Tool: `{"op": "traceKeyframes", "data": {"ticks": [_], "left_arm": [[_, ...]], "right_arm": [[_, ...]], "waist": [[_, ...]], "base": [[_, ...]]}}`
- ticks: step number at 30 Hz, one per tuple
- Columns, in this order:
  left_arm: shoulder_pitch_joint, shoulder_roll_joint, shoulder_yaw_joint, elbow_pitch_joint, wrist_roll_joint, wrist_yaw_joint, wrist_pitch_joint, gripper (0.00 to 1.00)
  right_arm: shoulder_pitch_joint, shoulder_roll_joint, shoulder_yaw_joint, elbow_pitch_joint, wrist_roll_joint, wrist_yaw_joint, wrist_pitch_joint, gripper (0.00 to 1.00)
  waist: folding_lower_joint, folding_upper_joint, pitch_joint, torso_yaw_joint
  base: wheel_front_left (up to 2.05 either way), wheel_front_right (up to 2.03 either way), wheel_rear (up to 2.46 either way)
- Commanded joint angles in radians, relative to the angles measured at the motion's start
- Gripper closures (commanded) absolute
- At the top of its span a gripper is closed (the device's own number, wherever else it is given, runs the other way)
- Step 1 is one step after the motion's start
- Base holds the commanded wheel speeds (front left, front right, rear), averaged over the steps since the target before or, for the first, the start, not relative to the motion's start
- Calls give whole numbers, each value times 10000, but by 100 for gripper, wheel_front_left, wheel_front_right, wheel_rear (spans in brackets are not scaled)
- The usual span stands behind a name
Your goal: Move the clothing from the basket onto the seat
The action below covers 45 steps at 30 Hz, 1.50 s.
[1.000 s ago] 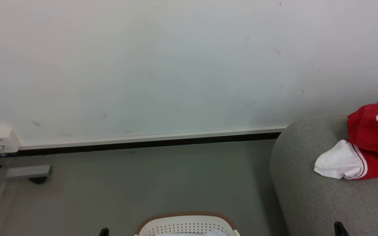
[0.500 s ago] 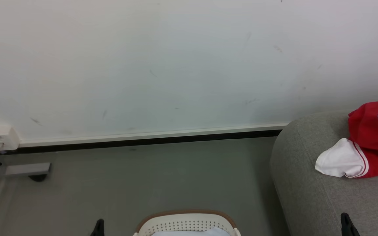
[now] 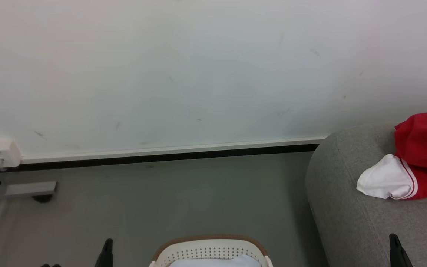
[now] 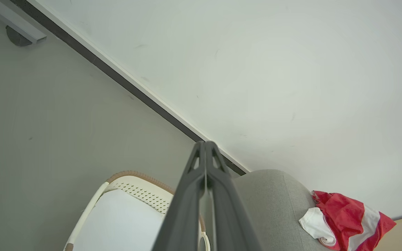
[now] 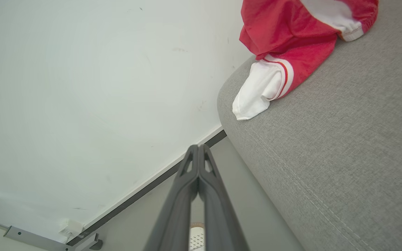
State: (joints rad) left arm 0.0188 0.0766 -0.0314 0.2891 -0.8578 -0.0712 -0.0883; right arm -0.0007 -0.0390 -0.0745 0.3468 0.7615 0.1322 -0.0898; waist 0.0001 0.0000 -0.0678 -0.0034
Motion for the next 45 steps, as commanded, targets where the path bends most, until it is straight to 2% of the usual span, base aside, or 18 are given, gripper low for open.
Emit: {"op": "traceKeyframes", "data": {"ticks": [1, 26, 45], "left_arm": [[-272, 13, 113, -131, -360, -55, 57, 100], [-685, -92, 640, -267, -3091, -273, 815, 100], [-933, -153, 953, -330, -4725, -402, 1264, 100]], "right_arm": [[-314, -110, -59, -204, 339, -9, 63, 100], [-647, -132, -193, -531, 3466, -14, 819, 100], [-841, -142, -273, -722, 5315, -18, 1275, 100]], "waist": [[-1, 0, 9, 1], [-1, 0, 217, 11], [-1, 0, 367, 18]], "base": [[0, 0, 0], [0, 0, 0], [0, 0, 0]]}}
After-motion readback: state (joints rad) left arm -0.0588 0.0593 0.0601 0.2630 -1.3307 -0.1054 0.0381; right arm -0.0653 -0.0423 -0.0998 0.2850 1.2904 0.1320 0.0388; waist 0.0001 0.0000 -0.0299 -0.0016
